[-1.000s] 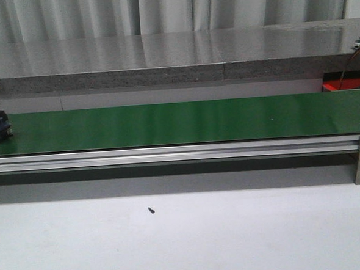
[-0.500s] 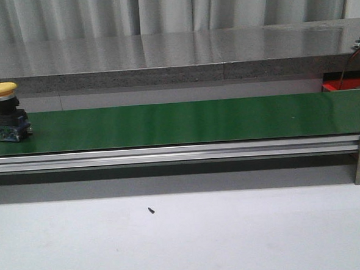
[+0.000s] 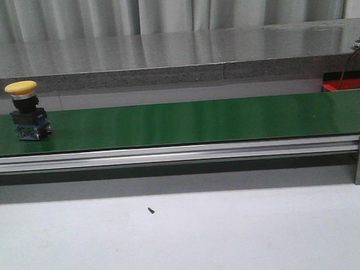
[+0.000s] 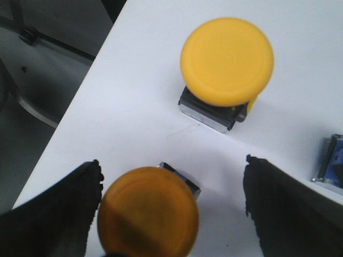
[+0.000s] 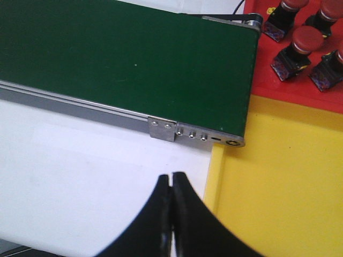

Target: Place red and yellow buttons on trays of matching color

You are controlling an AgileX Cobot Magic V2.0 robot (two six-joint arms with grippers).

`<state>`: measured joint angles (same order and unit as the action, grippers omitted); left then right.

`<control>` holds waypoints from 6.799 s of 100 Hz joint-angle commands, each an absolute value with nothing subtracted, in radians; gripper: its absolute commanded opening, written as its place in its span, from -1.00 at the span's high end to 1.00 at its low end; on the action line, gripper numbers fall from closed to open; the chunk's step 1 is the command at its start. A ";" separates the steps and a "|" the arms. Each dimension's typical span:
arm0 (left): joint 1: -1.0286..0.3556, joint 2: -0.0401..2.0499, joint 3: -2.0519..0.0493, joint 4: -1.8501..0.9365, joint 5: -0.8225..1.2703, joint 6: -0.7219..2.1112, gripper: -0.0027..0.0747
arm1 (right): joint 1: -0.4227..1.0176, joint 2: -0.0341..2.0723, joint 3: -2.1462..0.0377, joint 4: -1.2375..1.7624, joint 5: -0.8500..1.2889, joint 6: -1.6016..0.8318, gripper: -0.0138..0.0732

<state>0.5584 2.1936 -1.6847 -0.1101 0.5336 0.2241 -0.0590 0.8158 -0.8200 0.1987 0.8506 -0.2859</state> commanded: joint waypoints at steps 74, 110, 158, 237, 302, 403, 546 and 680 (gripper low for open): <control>0.559 2.082 -1.720 -0.124 0.559 0.217 0.59 | -0.059 0.808 -0.845 0.212 0.796 -0.285 0.84; 0.532 1.867 -1.720 -0.216 0.742 0.217 0.59 | -0.059 0.808 -0.845 0.212 0.796 -0.285 0.84; 0.316 1.669 -1.573 -0.228 0.836 0.217 0.59 | -0.059 0.808 -0.845 0.212 0.796 -0.285 0.84; 0.177 1.722 -1.369 -0.233 0.709 0.223 0.59 | -0.059 0.808 -0.845 0.212 0.796 -0.285 0.84; 0.177 1.563 -1.369 -0.238 0.723 0.225 -0.51 | -0.059 0.808 -0.845 0.212 0.796 -0.285 0.84; -0.105 0.683 -0.573 -0.451 0.046 0.491 0.98 | -0.059 0.808 -0.845 0.212 0.796 -0.285 0.84; -0.103 0.669 -0.571 -0.504 0.093 0.491 0.98 | 0.073 1.291 -1.177 0.313 0.928 -0.286 -0.80; -0.103 0.676 -0.571 -0.504 0.093 0.491 0.98 | 0.116 1.667 -1.463 0.187 1.057 -0.238 0.21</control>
